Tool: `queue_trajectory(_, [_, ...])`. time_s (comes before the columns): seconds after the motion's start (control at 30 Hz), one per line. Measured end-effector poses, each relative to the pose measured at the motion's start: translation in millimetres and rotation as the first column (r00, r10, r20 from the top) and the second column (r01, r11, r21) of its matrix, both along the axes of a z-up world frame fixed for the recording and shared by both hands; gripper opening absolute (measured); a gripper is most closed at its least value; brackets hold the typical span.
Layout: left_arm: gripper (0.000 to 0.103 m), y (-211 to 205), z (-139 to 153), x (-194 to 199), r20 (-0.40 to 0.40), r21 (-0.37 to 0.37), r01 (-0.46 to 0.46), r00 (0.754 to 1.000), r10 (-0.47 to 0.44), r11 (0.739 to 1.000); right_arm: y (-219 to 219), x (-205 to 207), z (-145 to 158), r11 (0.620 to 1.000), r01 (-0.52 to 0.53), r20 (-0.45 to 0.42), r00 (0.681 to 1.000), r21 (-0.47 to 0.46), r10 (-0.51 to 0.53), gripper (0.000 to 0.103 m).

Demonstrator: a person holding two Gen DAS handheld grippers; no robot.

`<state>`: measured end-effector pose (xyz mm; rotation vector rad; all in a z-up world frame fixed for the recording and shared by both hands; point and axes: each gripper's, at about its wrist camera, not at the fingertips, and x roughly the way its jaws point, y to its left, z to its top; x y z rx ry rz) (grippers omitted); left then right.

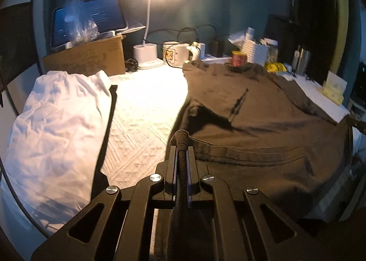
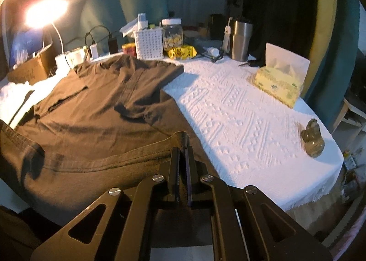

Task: Fold small clothes
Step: 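Grasp the hem with the left tool while the right tool grasps the hem, then lift the hem with both tools and carry it toward the collar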

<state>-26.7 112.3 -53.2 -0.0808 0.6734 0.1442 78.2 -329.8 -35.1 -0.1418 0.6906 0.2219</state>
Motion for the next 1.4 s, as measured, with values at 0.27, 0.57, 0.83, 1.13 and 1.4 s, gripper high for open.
queue_trajectory(0.27, [0.005, -2.3, 20.9, 4.7, 0.063, 0.031, -0.005, 0.998, 0.003, 1.0, -8.2, 0.8, 21.7, 0.999, 0.008, 0.049, 0.999, 0.035, -0.01, 0.006])
queue_trajectory(0.57, [0.005, 2.6, 36.1, 16.5, 0.095, 0.036, -0.024, 0.995, 0.02, 0.999, -9.2, 6.2, 38.9, 0.997, 0.002, 0.083, 0.997, 0.071, -0.008, 0.006])
queue_trajectory(0.83, [0.005, 5.0, 50.6, 30.4, 0.135, 0.045, -0.024, 0.991, 0.018, 0.999, -4.7, 18.7, 57.1, 0.997, -0.005, 0.114, 0.993, 0.076, -0.003, 0.006])
queue_trajectory(1.13, [0.005, 4.7, 61.3, 50.1, 0.162, 0.11, -0.029, 0.987, 0.011, 0.993, -1.9, 33.9, 71.1, 0.997, 0.003, 0.132, 0.991, 0.083, -0.014, 0.006])
queue_trajectory(1.4, [0.005, 6.9, 74.7, 70.7, 0.195, 0.121, -0.017, 0.981, -0.007, 0.992, 0.2, 48.5, 82.7, 0.997, 0.006, 0.154, 0.988, 0.078, -0.019, 0.006])
